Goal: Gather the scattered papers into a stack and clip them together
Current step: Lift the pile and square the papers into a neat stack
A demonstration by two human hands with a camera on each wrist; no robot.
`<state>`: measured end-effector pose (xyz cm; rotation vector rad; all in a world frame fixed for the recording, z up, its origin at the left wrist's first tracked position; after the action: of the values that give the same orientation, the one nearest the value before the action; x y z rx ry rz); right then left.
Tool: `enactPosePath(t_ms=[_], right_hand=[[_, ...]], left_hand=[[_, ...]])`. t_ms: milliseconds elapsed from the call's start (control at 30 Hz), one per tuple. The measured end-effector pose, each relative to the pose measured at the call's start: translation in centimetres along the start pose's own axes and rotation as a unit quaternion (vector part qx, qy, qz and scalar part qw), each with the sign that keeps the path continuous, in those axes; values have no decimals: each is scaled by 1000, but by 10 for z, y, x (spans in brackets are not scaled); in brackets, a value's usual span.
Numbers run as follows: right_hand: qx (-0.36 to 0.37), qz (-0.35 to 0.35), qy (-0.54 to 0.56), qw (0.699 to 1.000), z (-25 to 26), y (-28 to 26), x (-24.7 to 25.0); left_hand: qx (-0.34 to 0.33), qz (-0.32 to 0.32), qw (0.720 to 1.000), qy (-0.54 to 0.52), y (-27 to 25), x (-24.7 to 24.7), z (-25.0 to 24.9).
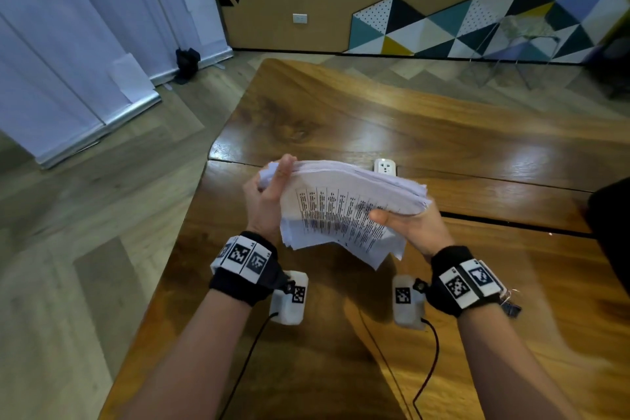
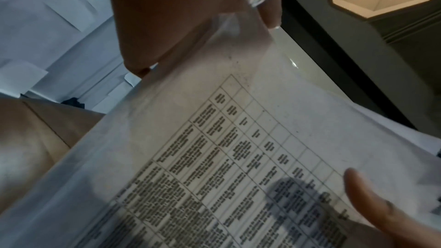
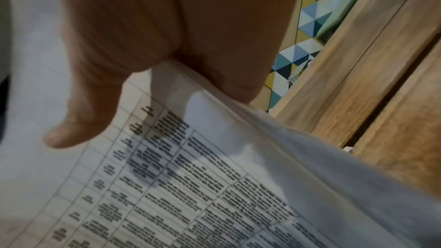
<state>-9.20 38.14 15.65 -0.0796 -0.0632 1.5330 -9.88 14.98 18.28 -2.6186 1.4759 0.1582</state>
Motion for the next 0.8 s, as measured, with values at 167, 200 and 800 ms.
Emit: enactPosePath(t_ms=[167, 200, 800], right_hand=[[57, -95, -46, 993, 18, 6, 0], [80, -113, -34, 990, 23, 4, 2], [109, -107, -86, 985, 39, 11, -18]], left_hand=[[-29, -63, 997, -47, -10, -10, -20], [-57, -77, 993, -65, -14, -9, -29], [-414, 161, 757, 480, -17, -46, -62]])
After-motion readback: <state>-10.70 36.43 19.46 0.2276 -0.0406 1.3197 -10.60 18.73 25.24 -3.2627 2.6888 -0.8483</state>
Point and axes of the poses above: each hand's wrist, its own y-axis towards the middle knuckle, its own x-axis out of the back of the hand, z = x × y, the point moved 6 cm from there along y, towards the middle knuckle, and after that the axes turned 13 degrees about -z, right-handed, at the moved point
